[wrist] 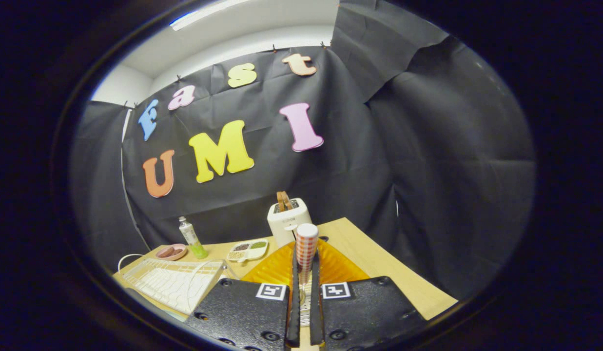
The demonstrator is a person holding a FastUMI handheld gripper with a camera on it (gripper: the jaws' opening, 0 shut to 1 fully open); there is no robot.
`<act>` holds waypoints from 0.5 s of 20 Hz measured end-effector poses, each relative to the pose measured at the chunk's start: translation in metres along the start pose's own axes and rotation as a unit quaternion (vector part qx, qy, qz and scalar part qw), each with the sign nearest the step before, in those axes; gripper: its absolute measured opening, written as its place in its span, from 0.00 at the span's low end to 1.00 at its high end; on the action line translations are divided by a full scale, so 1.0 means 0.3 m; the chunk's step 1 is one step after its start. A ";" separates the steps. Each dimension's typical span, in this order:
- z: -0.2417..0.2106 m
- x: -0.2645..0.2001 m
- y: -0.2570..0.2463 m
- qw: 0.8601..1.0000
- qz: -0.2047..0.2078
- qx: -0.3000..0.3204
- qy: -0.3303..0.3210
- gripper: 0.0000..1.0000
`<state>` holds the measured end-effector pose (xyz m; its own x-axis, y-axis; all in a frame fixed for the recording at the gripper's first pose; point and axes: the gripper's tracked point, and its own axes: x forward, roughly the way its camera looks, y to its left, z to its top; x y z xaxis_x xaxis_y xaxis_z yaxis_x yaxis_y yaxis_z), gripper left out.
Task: Take the plate from the dish rack, then take the spoon from the basket and place it into the plate.
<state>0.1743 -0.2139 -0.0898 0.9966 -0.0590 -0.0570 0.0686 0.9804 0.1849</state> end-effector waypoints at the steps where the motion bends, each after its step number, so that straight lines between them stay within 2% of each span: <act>1: 0.016 -0.015 0.031 1.000 0.004 -0.007 -0.003 0.13; 6: 0.164 -0.172 0.148 0.998 0.001 -0.042 -0.052 0.13; 10: 0.216 -0.313 0.325 0.997 0.026 -0.044 -0.063 0.13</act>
<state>0.0904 -0.1249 -0.0027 0.9969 -0.0249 0.0745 0.0175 0.9950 0.0978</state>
